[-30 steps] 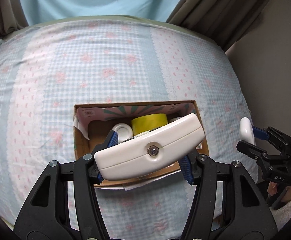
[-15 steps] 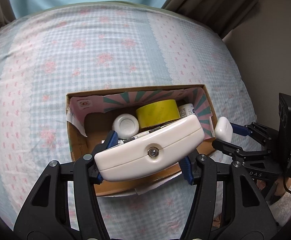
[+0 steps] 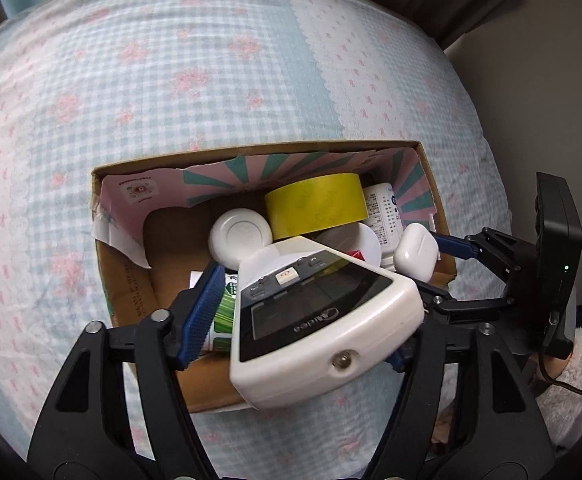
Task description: Organize rigid objects
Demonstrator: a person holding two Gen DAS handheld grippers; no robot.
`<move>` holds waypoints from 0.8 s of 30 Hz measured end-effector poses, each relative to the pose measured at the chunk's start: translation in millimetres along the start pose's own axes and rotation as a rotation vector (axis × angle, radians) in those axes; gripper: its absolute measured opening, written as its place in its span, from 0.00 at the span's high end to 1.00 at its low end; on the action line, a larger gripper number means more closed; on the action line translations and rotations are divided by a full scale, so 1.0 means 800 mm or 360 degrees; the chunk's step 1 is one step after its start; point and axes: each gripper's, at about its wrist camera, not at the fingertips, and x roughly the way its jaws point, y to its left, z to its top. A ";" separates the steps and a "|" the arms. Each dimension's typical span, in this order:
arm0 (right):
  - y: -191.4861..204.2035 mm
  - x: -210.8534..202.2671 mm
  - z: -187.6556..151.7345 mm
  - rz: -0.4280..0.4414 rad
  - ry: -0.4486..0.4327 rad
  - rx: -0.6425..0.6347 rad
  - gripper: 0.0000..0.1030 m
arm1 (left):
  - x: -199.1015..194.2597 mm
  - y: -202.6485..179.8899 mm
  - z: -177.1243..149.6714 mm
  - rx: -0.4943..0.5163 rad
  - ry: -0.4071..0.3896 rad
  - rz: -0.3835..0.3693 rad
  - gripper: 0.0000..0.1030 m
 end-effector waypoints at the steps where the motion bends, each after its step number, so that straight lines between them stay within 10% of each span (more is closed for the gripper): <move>1: 0.002 0.006 0.000 -0.0012 0.0016 -0.0019 0.45 | 0.001 0.000 0.002 0.0003 0.0003 0.0000 0.00; 5: 0.004 0.022 -0.005 -0.0049 0.0049 -0.0054 0.43 | 0.006 -0.006 0.000 0.0070 0.0028 0.0018 0.00; 9: -0.003 0.016 -0.010 -0.0055 0.0034 -0.0011 0.00 | -0.016 -0.012 -0.009 0.0106 -0.0004 -0.0070 0.00; 24: -0.017 -0.012 -0.010 -0.0088 -0.0032 0.0085 0.00 | -0.042 0.003 -0.029 0.0018 -0.0054 -0.0063 0.00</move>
